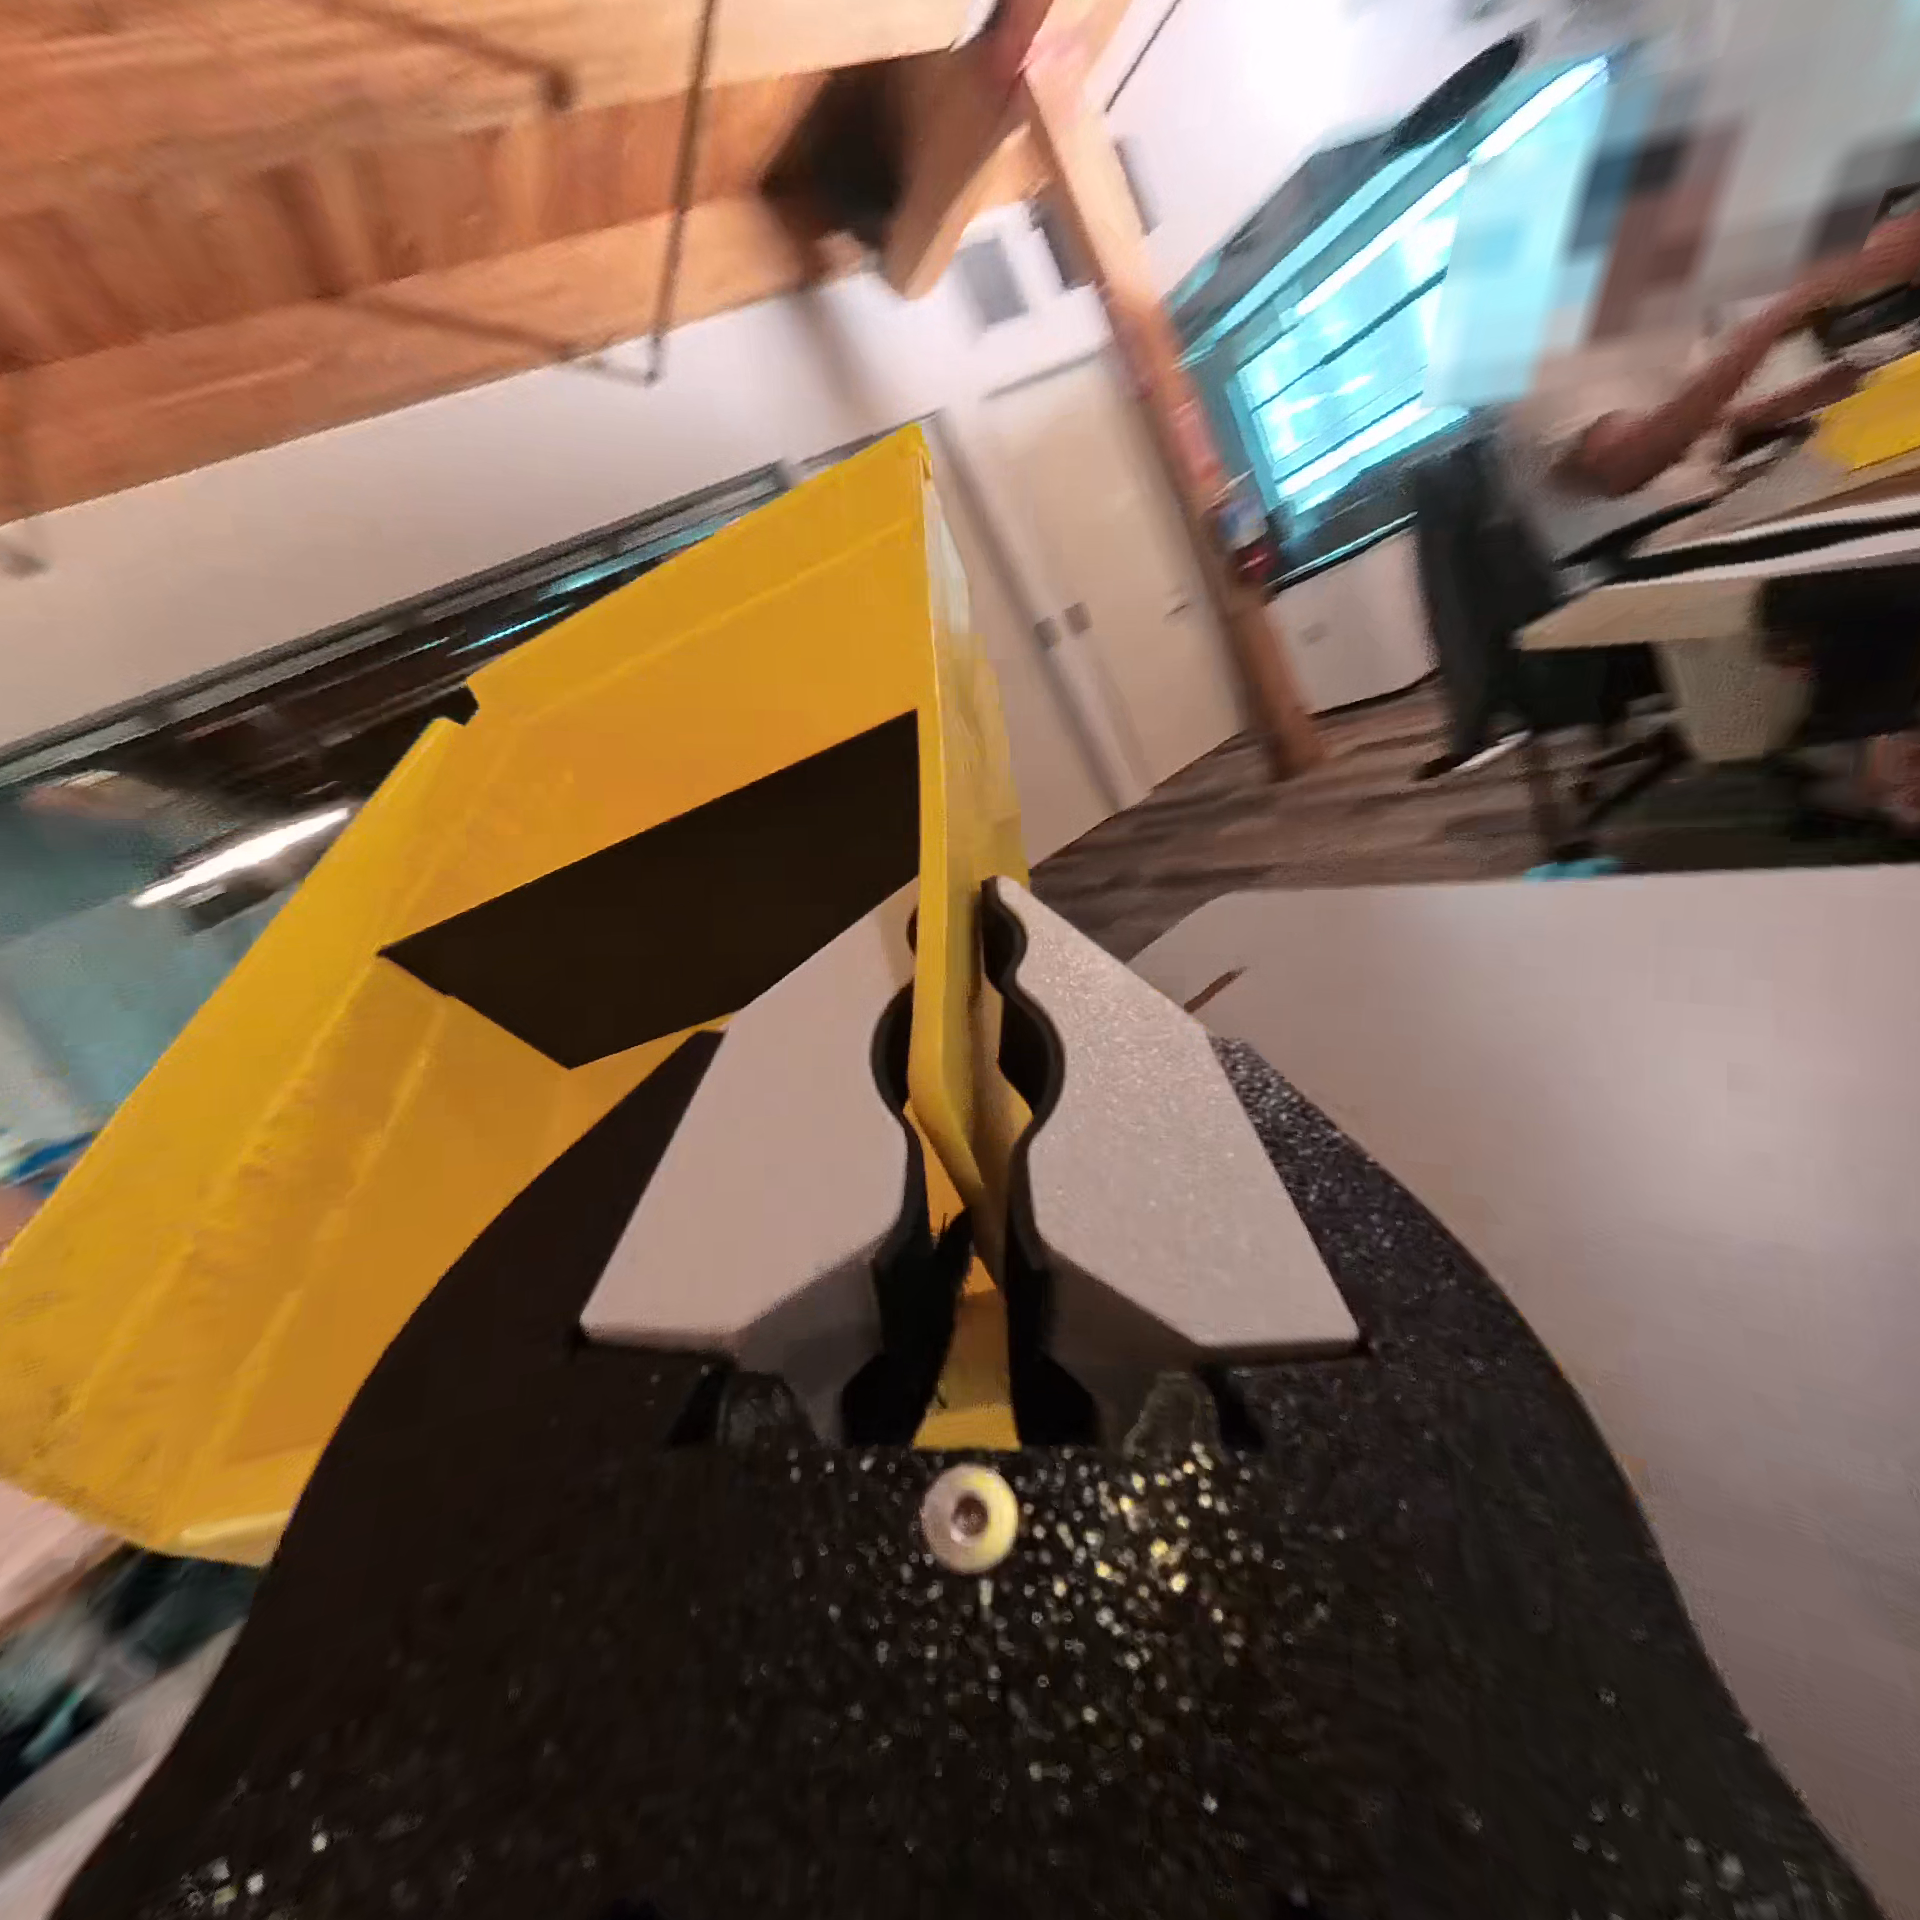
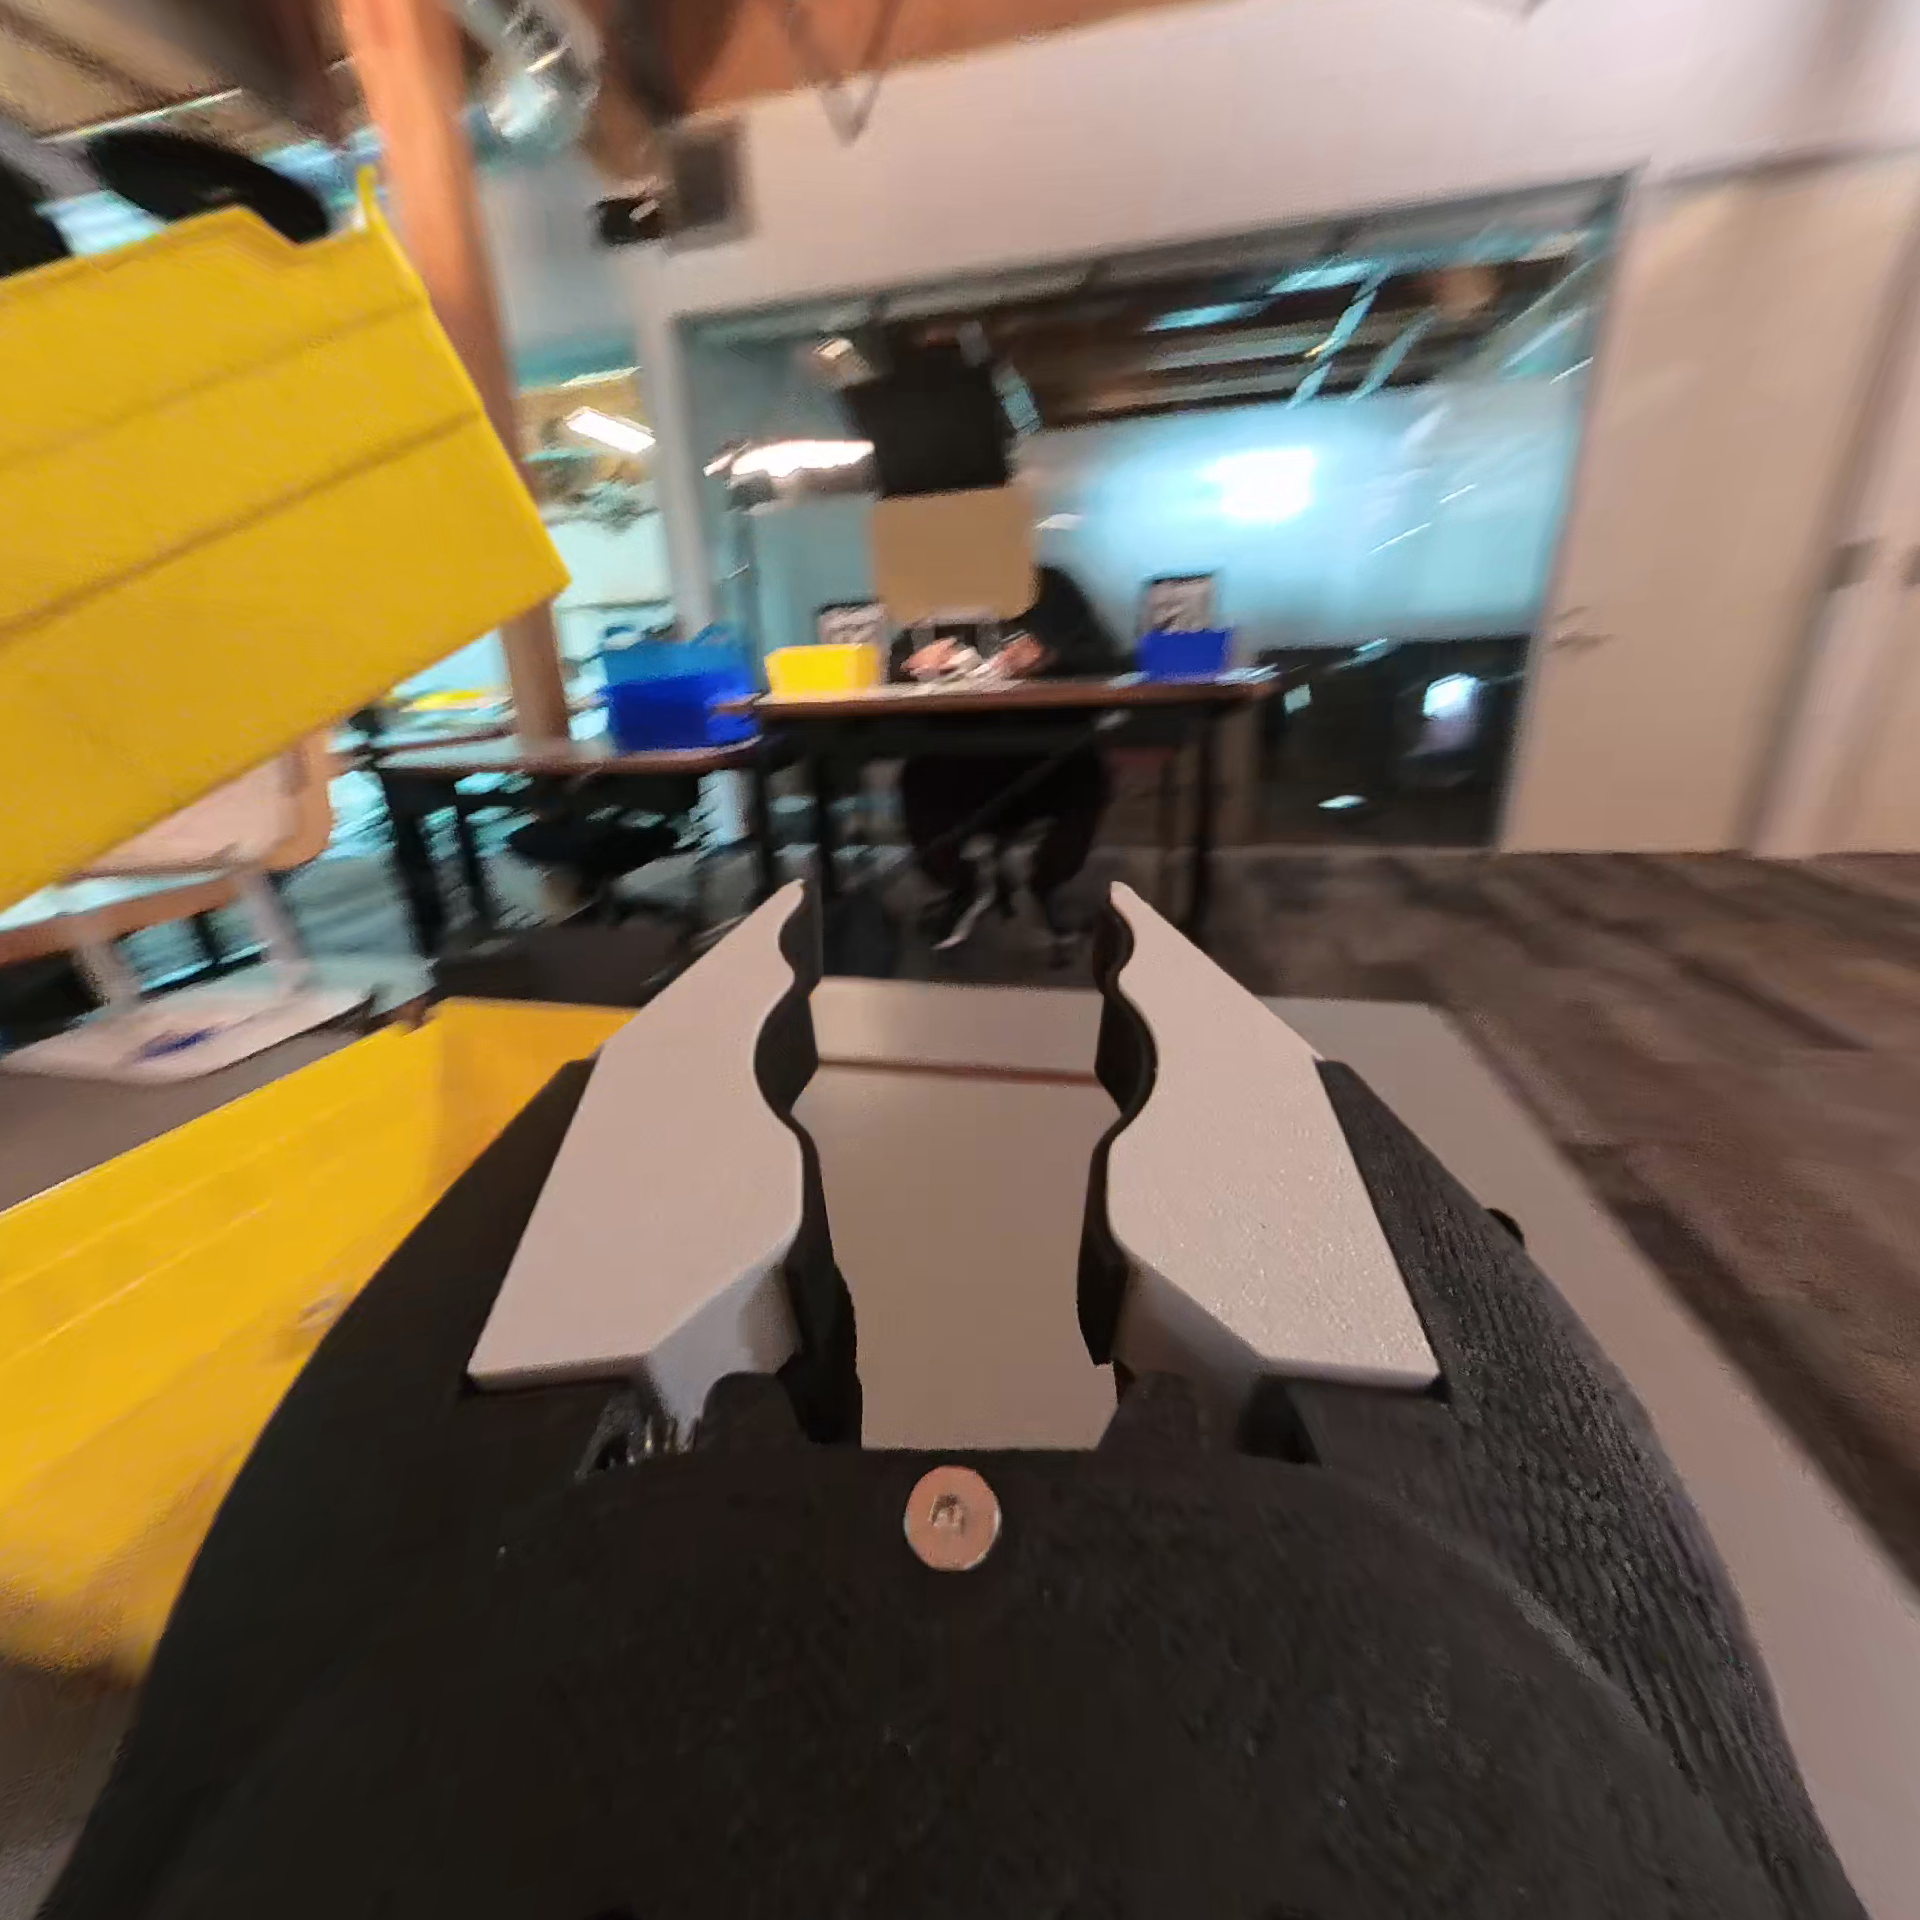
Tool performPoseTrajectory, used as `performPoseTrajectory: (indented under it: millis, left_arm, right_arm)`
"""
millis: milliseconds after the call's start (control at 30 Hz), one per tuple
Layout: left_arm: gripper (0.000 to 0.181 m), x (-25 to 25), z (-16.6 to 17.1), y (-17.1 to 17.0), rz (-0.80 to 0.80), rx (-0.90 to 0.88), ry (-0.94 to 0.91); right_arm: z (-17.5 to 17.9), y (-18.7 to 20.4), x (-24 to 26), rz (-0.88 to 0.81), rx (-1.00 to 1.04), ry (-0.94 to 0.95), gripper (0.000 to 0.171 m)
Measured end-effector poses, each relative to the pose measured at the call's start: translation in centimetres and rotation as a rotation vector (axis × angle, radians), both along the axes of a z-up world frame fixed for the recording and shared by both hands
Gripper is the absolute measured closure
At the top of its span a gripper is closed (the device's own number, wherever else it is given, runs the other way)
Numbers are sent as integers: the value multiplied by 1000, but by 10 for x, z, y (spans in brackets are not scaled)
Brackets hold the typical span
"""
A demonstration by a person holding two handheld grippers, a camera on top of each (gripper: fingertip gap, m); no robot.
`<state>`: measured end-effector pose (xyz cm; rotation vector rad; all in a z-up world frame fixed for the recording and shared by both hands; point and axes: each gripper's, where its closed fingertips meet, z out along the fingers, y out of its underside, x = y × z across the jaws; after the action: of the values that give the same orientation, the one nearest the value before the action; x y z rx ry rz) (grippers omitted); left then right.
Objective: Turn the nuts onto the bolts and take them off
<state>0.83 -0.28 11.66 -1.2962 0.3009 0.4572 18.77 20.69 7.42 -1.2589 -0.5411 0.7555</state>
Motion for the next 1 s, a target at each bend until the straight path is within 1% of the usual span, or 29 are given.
performPoseTrajectory:
  millis: [100, 200, 300, 367, 467, 533, 600, 767, 867, 900, 933, 967, 1000]
  left_arm:
    - [179, 68, 5, 47, -209, -35, 4]
    - [179, 132, -4, 91, -363, -92, 12]
    - [179, 186, -30, 131, -468, -174, 14]
    - [179, 214, -58, 155, -512, -239, 26]
    - [179, 239, -109, 183, -507, -360, 69]
    - [179, 243, -140, 195, -484, -421, 63]
    - [179, 239, -163, 203, -456, -463, 21]
    - [179, 219, -204, 216, -353, -533, -74]
    - [178, 209, -216, 217, -296, -519, -57]
    - [175, 208, -218, 216, -294, -515, -49]
    - [152, 207, -217, 213, -286, -509, -33]
    - [125, 205, -211, 208, -282, -499, -24]
    - [106, 204, -200, 199, -298, -486, -33]
  right_arm:
    - [24, 27, 69, -186, 27, 50, 122]
    - [45, 43, 129, -337, 34, 103, 121]
    - [59, 48, 170, -445, 71, 120, 122]
    - [61, 52, 184, -468, 90, 124, 122]
    - [59, 54, 181, -391, 86, 178, 120]
    - [52, 57, 172, -339, 69, 192, 118]
    - [43, 62, 162, -306, 44, 179, 118]
    - [20, 71, 132, -212, -30, 148, 118]
    - [6, 72, 112, -175, -69, 98, 118]
    - [0, 72, 105, -168, -83, 77, 117]
    - [-5, 73, 98, -165, -98, 54, 116]
    - [-11, 73, 93, -166, -116, 31, 114]
    - [-17, 73, 89, -171, -134, 10, 110]
